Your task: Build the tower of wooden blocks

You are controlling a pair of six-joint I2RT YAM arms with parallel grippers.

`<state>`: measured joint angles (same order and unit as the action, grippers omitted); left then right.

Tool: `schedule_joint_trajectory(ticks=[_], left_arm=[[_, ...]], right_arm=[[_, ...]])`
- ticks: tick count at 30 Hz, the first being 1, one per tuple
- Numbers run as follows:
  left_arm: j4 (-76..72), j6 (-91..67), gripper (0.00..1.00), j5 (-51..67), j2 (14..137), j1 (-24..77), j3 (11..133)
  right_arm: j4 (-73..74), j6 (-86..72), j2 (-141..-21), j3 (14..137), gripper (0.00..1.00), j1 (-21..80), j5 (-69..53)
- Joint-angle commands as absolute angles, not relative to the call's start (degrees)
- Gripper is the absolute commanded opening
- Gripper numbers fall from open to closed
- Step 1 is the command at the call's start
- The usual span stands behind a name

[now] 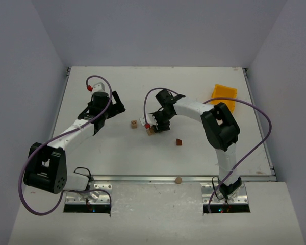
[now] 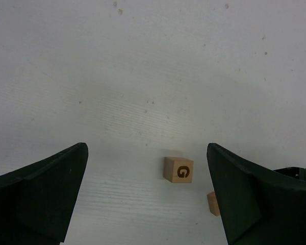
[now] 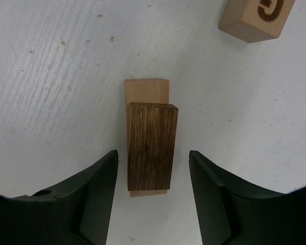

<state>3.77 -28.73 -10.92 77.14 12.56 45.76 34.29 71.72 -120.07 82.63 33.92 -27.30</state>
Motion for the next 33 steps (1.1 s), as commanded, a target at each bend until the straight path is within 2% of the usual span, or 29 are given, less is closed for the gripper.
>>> schedule_joint_trajectory(ticks=[1,9,33], left_arm=[[2.61,-28.12,1.00,-10.57,77.17,12.30,47.90],[2.72,-28.10,1.00,-10.35,77.17,12.33,47.90],[1.76,-28.21,1.00,-8.35,77.96,12.39,47.72]], right_arm=[[31.96,71.02,-119.75,83.63,0.62,34.39,-27.19],[31.11,71.22,-119.26,83.36,0.68,34.37,-24.01],[31.90,71.44,-118.12,83.76,0.71,34.36,-22.24]])
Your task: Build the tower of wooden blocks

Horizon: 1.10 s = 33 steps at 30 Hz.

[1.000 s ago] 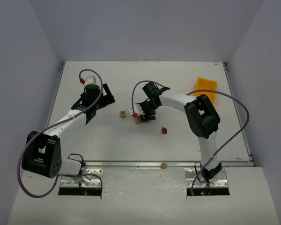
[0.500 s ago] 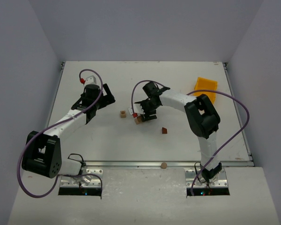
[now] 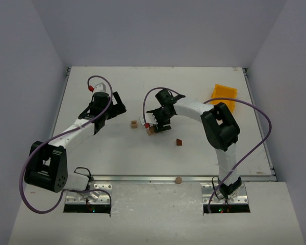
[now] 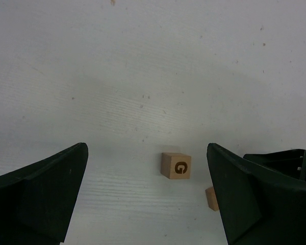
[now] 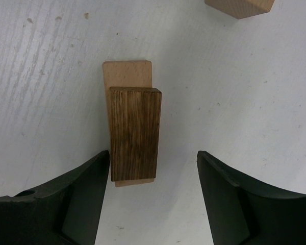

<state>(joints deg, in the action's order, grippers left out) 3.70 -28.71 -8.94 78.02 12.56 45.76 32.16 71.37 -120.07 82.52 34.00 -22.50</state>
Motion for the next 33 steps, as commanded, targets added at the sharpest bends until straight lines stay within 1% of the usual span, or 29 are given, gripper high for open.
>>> schedule_joint_trajectory(ticks=[1,8,14,18,24,28,31,33], left_arm=[[1.76,-28.21,1.00,-8.35,77.96,12.39,47.72],[1.76,-28.21,1.00,-8.18,77.96,12.40,47.64],[2.11,-28.48,1.00,-7.38,78.05,12.39,47.61],[2.97,-28.99,1.00,-5.86,77.96,12.56,47.81],[4.59,-30.06,1.00,-5.36,77.67,13.88,47.50],[5.24,-30.32,1.00,-4.83,76.99,14.10,47.02],[5.41,-30.75,1.00,-4.37,76.94,14.10,47.11],[5.12,-31.27,1.00,-3.06,77.59,14.39,47.28]], right_arm=[[31.90,71.28,-118.12,83.85,0.71,34.28,-22.24],[32.51,70.84,-116.29,83.50,0.73,34.37,-22.50],[33.83,69.72,-112.11,81.68,0.79,34.31,-22.91],[36.61,68.00,-108.75,80.99,0.79,34.28,-22.78],[30.10,63.00,-101.15,75.00,0.81,34.37,-21.97],[28.52,61.13,-99.28,72.37,0.84,34.36,-26.55],[26.84,59.96,-100.31,71.81,0.88,34.45,-25.30],[25.18,58.49,-101.29,71.83,0.99,34.45,-23.80]])
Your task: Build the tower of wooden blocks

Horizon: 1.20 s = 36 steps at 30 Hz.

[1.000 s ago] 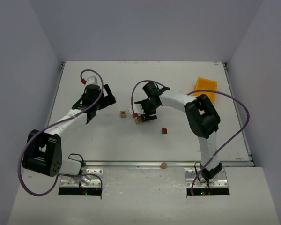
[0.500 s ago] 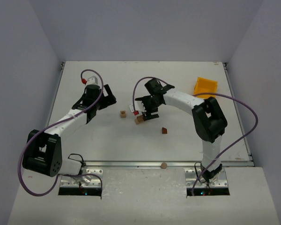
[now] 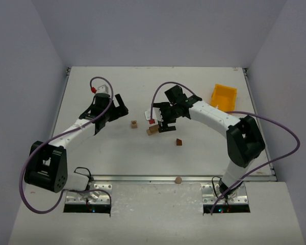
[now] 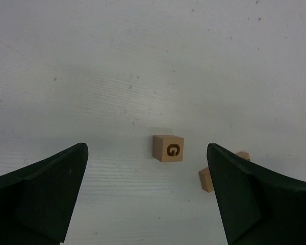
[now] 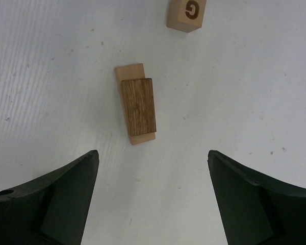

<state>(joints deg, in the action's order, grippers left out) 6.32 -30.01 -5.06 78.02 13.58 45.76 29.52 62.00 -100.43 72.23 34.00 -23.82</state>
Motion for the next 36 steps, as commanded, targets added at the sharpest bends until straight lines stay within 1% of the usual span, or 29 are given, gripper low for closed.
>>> schedule_joint_trajectory(ticks=[1,4,6,7,9,11,14,17,18,19,24,26,30,33,36], left_arm=[[4.92,-31.47,1.00,-3.01,78.10,14.61,47.29],[5.14,-31.49,1.00,-3.14,79.79,15.39,47.68],[5.71,-31.55,1.00,-3.08,81.91,16.43,48.34],[6.32,-31.61,1.00,-3.38,82.82,16.98,48.82],[7.66,-31.78,1.00,-3.97,84.18,17.94,50.30],[8.72,-31.42,1.00,-4.58,85.94,19.48,51.70],[10.40,-30.92,1.00,-5.82,89.06,21.62,54.33],[11.57,-30.43,1.00,-6.01,91.57,22.50,56.26],[12.13,-30.18,0.99,-6.13,92.88,22.80,57.32],[12.22,-30.07,0.98,-6.15,93.07,22.92,57.48],[13.97,-28.62,0.85,-8.06,97.30,23.61,60.50],[14.94,-28.48,0.76,-8.85,98.35,23.73,61.44],[16.17,-28.74,0.63,-9.08,99.76,23.82,62.60],[16.17,-28.77,0.58,-8.99,99.82,24.23,62.82],[16.64,-28.51,0.58,-9.02,100.14,24.93,63.22]], right_arm=[[23.80,57.15,-101.36,71.56,0.99,34.45,-22.83],[16.24,52.06,-99.35,68.87,0.99,34.40,-19.06],[5.50,47.82,-97.39,65.76,0.99,34.36,-12.17],[2.31,45.02,-96.84,65.63,0.99,34.30,-10.32],[-0.80,39.11,-96.37,66.39,0.99,34.14,-2.44],[-2.51,33.38,-96.24,68.29,0.99,33.21,2.24],[-1.86,20.84,-95.33,70.99,0.99,30.69,8.79],[0.63,11.40,-93.64,70.71,0.99,28.98,14.86],[2.68,6.61,-92.46,68.61,0.99,28.54,19.82],[2.98,5.90,-91.34,68.30,0.99,28.48,22.17],[4.25,-5.18,-82.64,53.73,0.99,28.24,27.16],[4.63,-7.50,-80.16,50.69,0.99,28.04,27.48],[4.66,-8.96,-76.24,45.36,0.99,27.95,27.69],[4.66,-9.20,-75.76,43.26,0.99,27.95,28.13],[4.66,-9.64,-75.97,42.48,0.99,27.89,29.98]])
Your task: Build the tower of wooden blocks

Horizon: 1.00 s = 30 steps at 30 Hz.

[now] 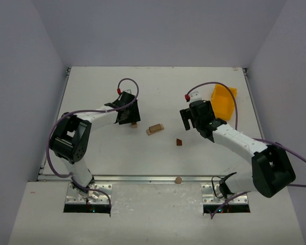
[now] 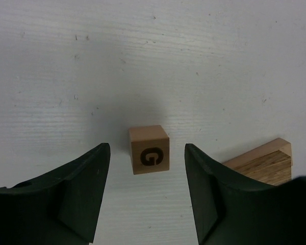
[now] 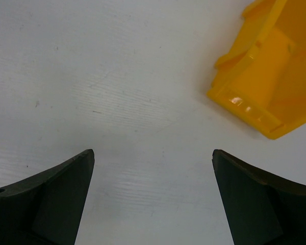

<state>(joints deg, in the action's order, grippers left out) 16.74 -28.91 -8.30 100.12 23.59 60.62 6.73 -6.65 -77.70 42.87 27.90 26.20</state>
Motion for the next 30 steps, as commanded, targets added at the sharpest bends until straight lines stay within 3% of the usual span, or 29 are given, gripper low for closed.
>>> schedule_joint_trajectory(ticks=[1,5,17,30], left_arm=[[17.00,-28.48,0.58,-9.20,100.27,25.19,63.35],[18.50,-28.55,0.52,-10.85,100.54,25.82,63.86],[20.70,-29.09,0.51,-13.18,102.56,27.15,65.74],[22.06,-29.48,0.28,-14.99,102.56,27.47,66.66]], right_arm=[[4.66,-9.79,-76.13,42.26,0.99,27.86,30.60],[4.66,-9.92,-76.53,41.77,0.99,27.78,31.54],[4.66,-10.50,-76.82,40.96,0.99,26.98,32.65],[4.66,-10.37,-77.00,40.96,0.99,26.94,32.74]])
